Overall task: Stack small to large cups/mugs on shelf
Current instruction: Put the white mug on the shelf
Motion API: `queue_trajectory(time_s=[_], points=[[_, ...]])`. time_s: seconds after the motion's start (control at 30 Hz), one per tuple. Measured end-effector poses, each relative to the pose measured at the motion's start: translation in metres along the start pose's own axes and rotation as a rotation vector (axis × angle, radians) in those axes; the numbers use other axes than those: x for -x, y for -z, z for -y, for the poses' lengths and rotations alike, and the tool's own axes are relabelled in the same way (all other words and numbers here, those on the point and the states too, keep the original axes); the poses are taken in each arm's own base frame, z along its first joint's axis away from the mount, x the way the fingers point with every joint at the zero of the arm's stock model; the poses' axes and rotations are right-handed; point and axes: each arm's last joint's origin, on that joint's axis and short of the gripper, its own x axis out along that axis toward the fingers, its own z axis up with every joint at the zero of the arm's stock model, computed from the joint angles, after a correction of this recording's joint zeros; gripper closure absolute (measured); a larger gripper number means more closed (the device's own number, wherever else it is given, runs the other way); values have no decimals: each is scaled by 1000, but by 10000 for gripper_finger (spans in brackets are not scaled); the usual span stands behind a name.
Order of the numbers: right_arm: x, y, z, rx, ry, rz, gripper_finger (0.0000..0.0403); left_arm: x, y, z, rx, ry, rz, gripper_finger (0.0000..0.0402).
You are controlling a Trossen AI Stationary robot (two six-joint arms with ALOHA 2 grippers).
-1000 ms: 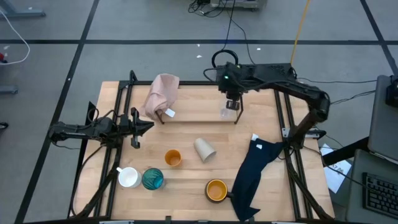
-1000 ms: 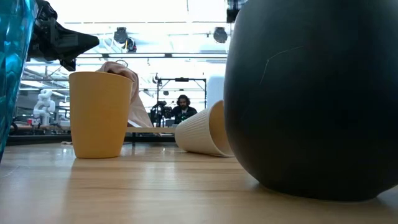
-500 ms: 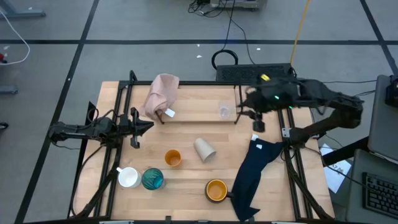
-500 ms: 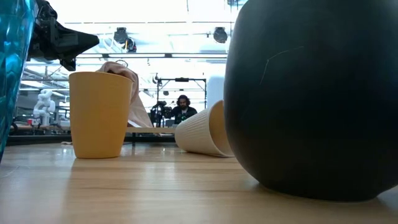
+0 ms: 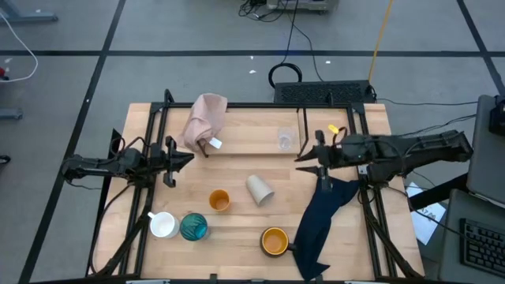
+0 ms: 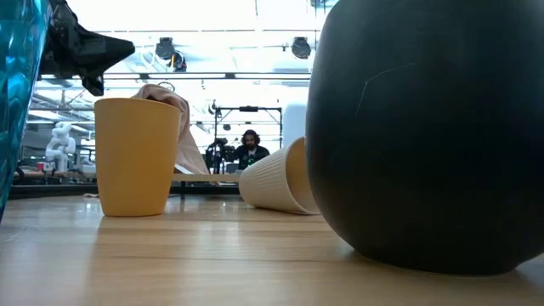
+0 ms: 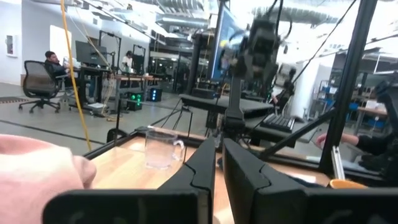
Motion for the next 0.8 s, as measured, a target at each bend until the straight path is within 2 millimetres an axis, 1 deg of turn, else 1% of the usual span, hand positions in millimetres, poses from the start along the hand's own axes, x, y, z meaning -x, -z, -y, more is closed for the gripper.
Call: queue_trajectory(time_s=[0.27,0.43,0.57,0.7,0.8], points=[[-19,39,-6,39,9,169,298,0,-1,0,2,3,8,369],[-19,57,-7,78,24,244,298,0,-1,1,5,33,6,369],[-6,69,-7,79,29,250,298,0,-1,2,18,52,3,369],[18,72,-5,24,25,283,298,0,0,2,26,53,-1,369],[31,79,-4,-19,18,310,298,0,0,2,25,52,-2,369]])
